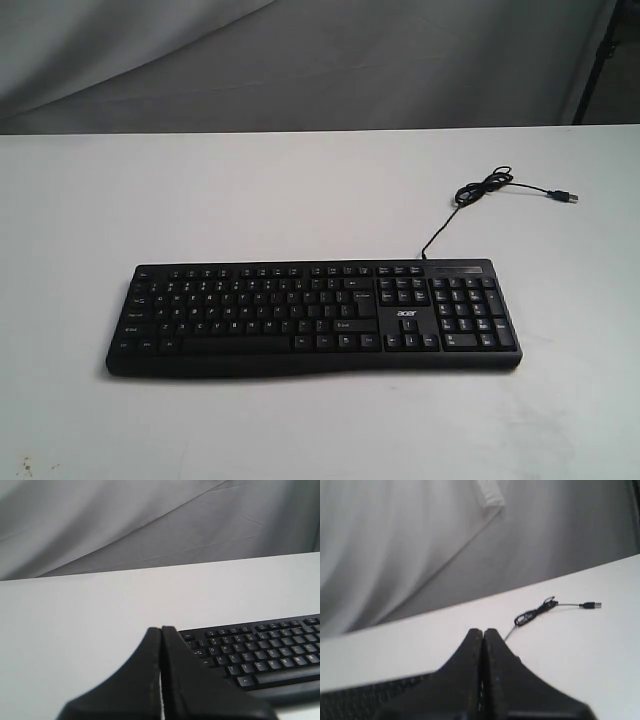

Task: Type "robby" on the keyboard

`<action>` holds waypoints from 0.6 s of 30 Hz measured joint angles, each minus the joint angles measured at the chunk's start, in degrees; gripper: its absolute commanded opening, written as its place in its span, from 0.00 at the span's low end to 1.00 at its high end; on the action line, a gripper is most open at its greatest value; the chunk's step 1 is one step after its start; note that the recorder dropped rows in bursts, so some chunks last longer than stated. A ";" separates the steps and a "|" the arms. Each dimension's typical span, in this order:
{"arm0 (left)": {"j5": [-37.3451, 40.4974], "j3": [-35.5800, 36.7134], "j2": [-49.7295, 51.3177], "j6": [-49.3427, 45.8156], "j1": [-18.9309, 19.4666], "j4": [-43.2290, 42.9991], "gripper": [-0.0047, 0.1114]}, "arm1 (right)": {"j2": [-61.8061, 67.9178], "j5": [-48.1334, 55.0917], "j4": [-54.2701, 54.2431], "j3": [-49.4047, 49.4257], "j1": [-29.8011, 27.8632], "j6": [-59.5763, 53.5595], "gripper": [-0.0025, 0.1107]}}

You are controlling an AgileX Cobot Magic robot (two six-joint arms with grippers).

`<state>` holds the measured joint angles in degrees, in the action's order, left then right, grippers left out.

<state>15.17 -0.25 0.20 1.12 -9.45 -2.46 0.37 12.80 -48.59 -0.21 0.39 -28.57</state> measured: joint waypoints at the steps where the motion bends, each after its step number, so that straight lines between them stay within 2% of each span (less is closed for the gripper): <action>1: 0.00 0.00 0.00 0.00 0.00 0.00 0.04 | 0.00 1.78 2.88 0.00 0.00 0.10 0.02; 5: 0.00 0.00 0.00 0.00 0.00 0.00 0.04 | 0.00 7.43 16.92 0.00 0.00 0.38 0.02; 8: 0.00 0.00 0.00 0.00 0.00 0.00 0.04 | 0.00 7.82 22.98 0.00 0.00 0.50 0.02; 13: 0.00 0.00 0.00 0.00 0.00 0.00 0.04 | 0.00 7.82 25.39 0.00 0.00 3.13 0.02; 18: 0.00 0.00 0.00 0.00 0.00 0.00 0.04 | 0.00 7.68 25.39 0.00 0.00 15.59 0.02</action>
<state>15.17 -0.25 0.20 1.12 -9.45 -2.46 0.37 20.49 -23.19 -0.21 0.39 -12.98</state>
